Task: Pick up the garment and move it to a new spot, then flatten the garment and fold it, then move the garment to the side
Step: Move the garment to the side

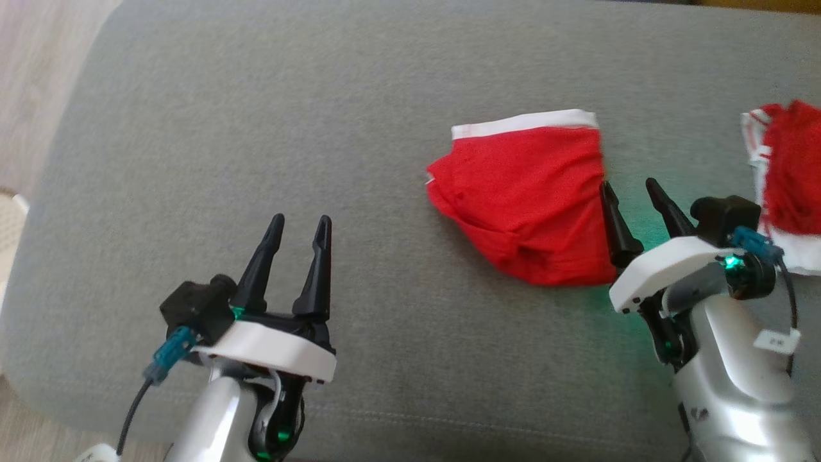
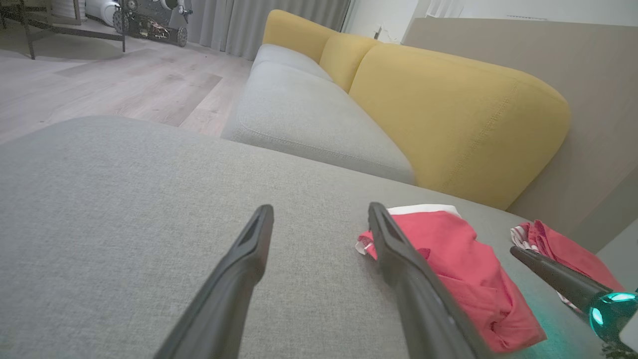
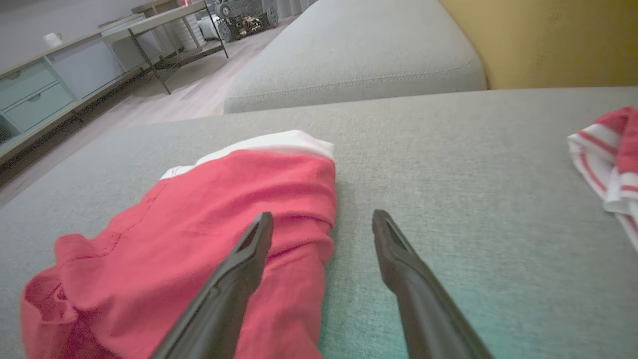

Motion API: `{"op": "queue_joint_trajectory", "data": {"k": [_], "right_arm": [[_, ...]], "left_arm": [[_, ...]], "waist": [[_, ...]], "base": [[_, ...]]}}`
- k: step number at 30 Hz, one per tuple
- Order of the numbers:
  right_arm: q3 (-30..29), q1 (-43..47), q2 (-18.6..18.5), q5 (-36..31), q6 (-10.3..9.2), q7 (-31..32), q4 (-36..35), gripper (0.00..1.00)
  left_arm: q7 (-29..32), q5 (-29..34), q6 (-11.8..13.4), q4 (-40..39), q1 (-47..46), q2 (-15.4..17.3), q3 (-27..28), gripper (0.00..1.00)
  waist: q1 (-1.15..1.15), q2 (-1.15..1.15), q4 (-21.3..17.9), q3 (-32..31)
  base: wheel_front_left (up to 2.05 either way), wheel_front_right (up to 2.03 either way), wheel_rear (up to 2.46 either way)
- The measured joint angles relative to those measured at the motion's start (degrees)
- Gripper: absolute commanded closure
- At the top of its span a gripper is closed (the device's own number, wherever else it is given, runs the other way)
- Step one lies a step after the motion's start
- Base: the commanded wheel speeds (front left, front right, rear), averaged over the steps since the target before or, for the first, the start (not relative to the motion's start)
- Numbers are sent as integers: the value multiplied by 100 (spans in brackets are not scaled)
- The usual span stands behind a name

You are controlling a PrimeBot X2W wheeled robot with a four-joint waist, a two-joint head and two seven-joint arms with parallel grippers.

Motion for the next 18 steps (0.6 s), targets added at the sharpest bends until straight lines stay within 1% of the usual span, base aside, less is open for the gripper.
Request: {"op": "queue_joint_trajectory", "data": {"k": [5, 9, 10, 11, 14, 18], "right_arm": [[26, -321, -21, 131, 0, 91, 612, 0], [171, -528, -23, 169, 0, 92, 1012, 0], [222, -571, -24, 179, 0, 92, 1102, 12], [293, -602, -32, 191, 0, 84, 1161, 100], [489, -689, -98, 63, 0, -91, 1292, 100], [705, -816, -346, -532, 0, -532, 1384, 100]], "left_arm": [[0, -37, 2, 27, -98, -1, -77, 0], [0, -37, 11, 29, -126, -1, -133, 0], [0, -37, 11, 29, -126, -1, -142, 0], [0, -37, 12, 29, -126, -1, -144, 0], [0, -37, 58, 29, -126, -1, -134, 0], [0, -36, 56, 29, -126, -2, -126, 0]], "waist": [[0, 0, 242, 151], [0, 0, 365, 228], [0, 0, 382, 238], [0, 0, 392, 244], [0, 0, 367, 233], [0, 0, 239, 190]], "base": [[0, 0, 0], [0, 0, 0], [0, 0, 0], [0, 0, 0], [0, 0, 0], [0, 0, 0]]}}
